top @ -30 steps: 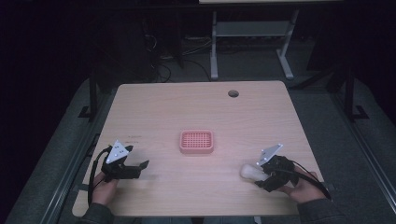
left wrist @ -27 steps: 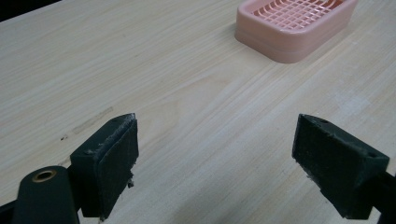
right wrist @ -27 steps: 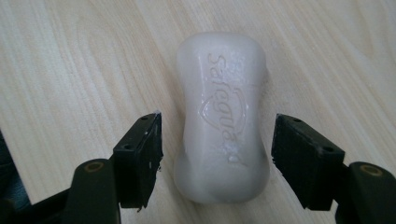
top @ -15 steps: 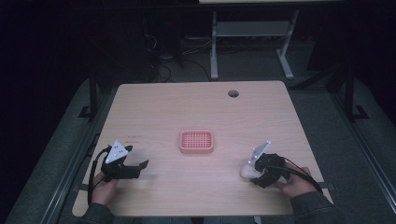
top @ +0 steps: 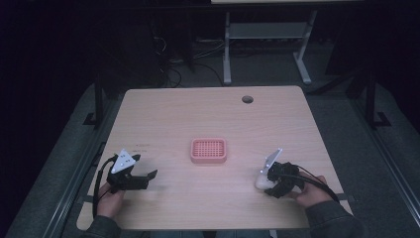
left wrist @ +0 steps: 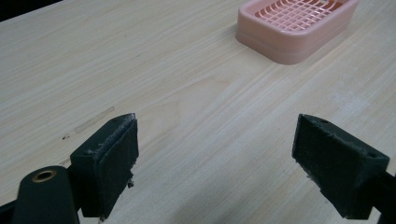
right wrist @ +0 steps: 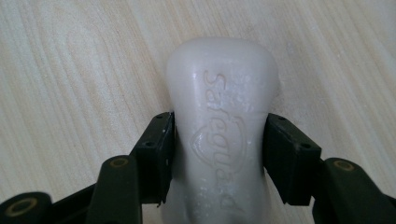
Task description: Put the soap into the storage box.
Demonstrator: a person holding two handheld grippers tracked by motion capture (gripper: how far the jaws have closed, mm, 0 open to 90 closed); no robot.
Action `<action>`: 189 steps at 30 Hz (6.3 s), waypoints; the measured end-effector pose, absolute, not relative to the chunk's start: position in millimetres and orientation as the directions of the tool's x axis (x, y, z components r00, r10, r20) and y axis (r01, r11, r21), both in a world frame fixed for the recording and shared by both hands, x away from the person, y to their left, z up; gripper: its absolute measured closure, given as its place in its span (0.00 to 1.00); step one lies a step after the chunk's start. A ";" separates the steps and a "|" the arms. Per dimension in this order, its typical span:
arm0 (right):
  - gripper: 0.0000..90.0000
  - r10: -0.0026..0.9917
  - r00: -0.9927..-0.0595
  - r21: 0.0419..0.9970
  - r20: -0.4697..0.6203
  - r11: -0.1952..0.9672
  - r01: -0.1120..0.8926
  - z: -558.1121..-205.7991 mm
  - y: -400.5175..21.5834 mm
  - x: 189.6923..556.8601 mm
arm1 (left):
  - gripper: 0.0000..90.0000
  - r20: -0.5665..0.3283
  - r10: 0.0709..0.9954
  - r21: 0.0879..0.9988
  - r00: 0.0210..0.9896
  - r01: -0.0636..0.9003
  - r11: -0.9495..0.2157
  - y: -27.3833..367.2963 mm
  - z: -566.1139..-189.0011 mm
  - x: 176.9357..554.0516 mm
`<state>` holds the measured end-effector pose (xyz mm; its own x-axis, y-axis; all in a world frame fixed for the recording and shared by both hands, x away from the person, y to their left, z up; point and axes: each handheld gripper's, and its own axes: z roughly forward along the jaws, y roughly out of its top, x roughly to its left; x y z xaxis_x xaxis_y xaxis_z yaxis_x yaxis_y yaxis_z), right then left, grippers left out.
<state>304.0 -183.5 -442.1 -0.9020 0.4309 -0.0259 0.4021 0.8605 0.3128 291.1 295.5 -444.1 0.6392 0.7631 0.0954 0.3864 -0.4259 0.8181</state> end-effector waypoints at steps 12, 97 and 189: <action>0.54 0.420 -0.907 0.296 -0.018 0.869 0.396 -441.8 -182.4 305.2 | 0.15 0.091 0.767 0.824 0.635 0.385 -0.416 295.2 -444.3 291.0; 0.54 0.253 -0.967 0.317 -0.041 0.921 0.227 -389.1 -84.8 381.1 | 0.15 0.084 0.773 0.829 0.628 0.387 -0.404 297.6 -443.3 291.9; 0.54 0.186 -0.983 0.286 0.008 0.941 0.180 -409.5 4.6 450.5 | 0.15 0.076 0.775 0.836 0.627 0.384 -0.392 297.2 -443.1 293.5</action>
<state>450.5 4.6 -409.5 -0.9826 0.1856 0.0085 0.1802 0.9411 0.2863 293.5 297.2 -443.1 0.6273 0.7751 0.0755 0.3842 -0.3923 0.8357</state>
